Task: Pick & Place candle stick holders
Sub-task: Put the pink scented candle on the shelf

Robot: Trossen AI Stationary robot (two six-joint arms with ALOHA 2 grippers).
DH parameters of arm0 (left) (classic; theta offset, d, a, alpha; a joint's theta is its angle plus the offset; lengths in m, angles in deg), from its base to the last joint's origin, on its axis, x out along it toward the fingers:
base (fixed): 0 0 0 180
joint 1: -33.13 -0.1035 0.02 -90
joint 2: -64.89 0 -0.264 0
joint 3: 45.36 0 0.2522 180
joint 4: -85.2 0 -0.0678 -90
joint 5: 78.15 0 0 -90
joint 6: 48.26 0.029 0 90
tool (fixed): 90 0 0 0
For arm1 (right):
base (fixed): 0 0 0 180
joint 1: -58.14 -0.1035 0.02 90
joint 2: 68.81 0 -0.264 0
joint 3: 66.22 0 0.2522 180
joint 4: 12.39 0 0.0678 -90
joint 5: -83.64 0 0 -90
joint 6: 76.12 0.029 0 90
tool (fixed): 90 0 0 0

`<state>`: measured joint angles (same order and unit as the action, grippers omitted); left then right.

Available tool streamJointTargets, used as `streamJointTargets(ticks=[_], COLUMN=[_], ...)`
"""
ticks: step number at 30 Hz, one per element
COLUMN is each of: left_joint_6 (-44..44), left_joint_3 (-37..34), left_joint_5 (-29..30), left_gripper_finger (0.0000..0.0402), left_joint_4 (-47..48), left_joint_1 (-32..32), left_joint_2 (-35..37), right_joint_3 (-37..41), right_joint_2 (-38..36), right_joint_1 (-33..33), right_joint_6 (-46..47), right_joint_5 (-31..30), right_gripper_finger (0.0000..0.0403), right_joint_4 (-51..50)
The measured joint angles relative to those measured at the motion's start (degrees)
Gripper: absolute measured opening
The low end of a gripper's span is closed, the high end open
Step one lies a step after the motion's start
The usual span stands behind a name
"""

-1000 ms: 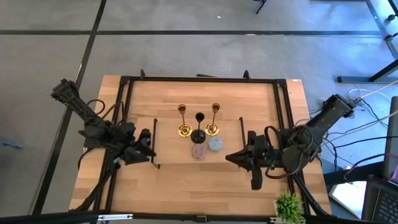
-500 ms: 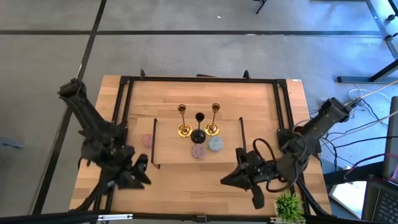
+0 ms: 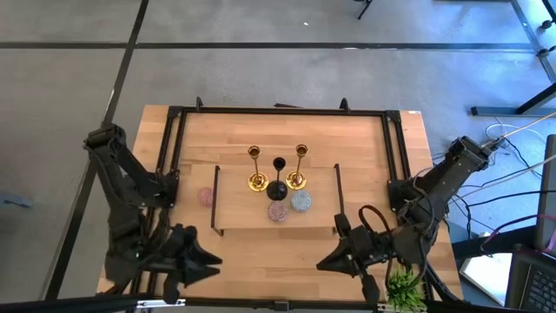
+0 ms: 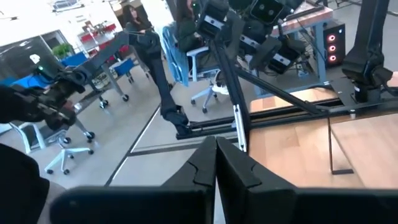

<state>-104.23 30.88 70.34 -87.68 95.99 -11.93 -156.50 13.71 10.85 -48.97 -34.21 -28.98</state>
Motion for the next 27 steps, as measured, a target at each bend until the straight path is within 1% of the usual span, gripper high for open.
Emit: streamJointTargets(ticks=[4,7,9,11,13,18,20,23,27], left_joint_6=[-11.1,-19.3,-23.9,-27.2,-30.3,-35.7,-37.2,-37.4,-37.1], left_joint_3=[5.0,7.8,8.8,9.1,9.1,9.1,9.1,9.1,9.1], left_joint_5=[6.2,6.6,5.1,2.2,-2.0,-16.3,-21.1,-26.0,-31.6], left_gripper_finger=[0.0143,0.0143,0.0143,0.0143,0.0143,0.0143,0.0143,0.0136,0.0118], left_joint_4=[19.6,30.6,36.3,40.2,43.6,52.5,55.9,60.3,67.7], left_joint_1=[2.0,2.6,2.6,2.4,1.8,-0.2,-1.0,-1.9,-2.5], left_joint_2=[-0.2,-0.2,-0.2,-0.2,-0.2,-0.1,-0.1,-0.2,-0.1], right_joint_3=[0.0,0.0,0.0,0.0,0.0,0.0,0.0,0.0,0.0], right_joint_2=[0.0,0.0,0.0,0.0,0.0,0.0,0.0,0.0,0.0], right_joint_1=[-0.2,-0.2,-0.1,-0.2,-0.2,-0.2,-0.2,-0.2,-0.2], right_joint_6=[-0.2,0.1,0.3,0.2,0.3,0.8,1.6,3.2,3.7], right_joint_5=[0.0,-2.1,-3.2,-4.1,-4.5,-4.8,-5.5,-6.6,-6.7], right_gripper_finger=[0.0013,0.0013,0.0014,0.0014,0.0014,0.0014,0.0014,0.0014,0.0014], right_joint_4=[-0.4,-0.9,-1.1,-1.4,-1.5,-2.6,-3.3,-4.5,-4.8])
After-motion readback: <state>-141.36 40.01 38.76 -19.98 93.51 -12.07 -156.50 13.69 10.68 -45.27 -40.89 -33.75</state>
